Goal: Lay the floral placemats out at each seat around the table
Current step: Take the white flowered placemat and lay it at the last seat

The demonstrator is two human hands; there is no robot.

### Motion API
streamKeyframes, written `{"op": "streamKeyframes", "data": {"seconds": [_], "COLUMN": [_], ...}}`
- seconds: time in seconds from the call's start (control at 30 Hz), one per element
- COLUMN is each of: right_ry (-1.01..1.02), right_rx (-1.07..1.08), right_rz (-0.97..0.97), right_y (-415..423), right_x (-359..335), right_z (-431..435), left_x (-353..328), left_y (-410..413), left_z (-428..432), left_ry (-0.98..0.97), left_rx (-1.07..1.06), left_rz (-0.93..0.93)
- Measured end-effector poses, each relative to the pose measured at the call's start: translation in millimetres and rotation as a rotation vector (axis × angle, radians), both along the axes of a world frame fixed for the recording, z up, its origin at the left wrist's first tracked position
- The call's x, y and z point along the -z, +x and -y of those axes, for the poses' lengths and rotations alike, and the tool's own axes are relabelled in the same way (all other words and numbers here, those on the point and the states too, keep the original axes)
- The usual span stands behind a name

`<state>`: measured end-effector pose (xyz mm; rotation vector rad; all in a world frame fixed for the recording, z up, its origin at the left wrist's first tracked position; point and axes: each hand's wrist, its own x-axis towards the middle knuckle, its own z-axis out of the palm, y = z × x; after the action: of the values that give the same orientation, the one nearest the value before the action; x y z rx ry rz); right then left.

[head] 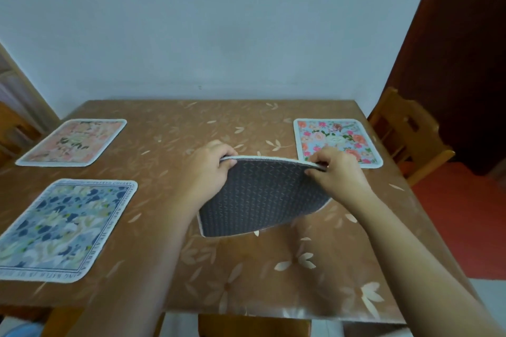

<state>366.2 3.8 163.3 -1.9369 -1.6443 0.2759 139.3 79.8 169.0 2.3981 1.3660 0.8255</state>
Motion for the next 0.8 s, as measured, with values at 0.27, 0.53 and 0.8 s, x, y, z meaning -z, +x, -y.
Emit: {"op": "streamKeyframes", "data": {"seconds": [0.27,0.53,0.8], "right_ry": [0.316,-0.047,-0.451], "right_rx": [0.092,0.025,-0.065], "right_rz": [-0.129,-0.289,-0.318], "right_y": [12.2,7.1,-13.2], "right_x": [-2.0,127.0,213.1], "right_z": [-37.0,-12.1,48.3], "left_x": [5.9,153.8,231.2], "left_y": [19.4,-1.3,-22.8], "left_z": [-33.4,-1.2,56.6], "left_ry": [0.267,-0.127,-0.465], "left_rx": [-0.044,0.015,0.058], "left_rz": [0.151,0.038,-0.112]}}
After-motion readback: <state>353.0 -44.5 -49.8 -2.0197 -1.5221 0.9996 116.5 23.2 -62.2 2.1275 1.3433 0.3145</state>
